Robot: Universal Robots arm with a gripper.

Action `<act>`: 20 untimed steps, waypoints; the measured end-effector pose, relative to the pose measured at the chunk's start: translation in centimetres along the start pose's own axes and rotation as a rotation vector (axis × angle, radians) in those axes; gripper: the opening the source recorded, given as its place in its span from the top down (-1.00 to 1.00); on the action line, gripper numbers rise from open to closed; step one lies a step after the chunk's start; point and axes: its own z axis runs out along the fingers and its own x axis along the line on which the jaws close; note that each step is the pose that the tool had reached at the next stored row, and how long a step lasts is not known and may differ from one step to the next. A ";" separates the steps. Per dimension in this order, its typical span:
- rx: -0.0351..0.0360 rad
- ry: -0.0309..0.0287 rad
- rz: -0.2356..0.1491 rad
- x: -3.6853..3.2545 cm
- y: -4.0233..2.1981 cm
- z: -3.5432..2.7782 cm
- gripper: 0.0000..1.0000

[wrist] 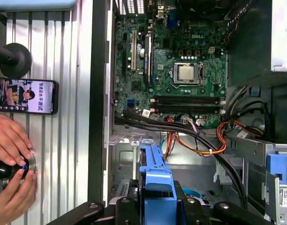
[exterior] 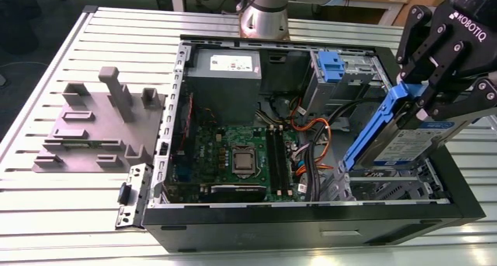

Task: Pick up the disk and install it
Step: 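Insert the disk into the insertion slot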

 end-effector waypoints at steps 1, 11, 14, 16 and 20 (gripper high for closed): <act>0.0000 0.0001 0.000 0.00 -0.04 0.04 0.27; 0.0000 0.0004 0.000 0.01 -0.21 0.60 0.27; 0.0000 -0.0004 0.000 0.05 -0.22 0.84 0.27; 0.0000 0.0001 0.000 0.09 -0.22 0.94 0.27; 0.0000 0.0001 0.000 0.14 -0.23 1.01 0.27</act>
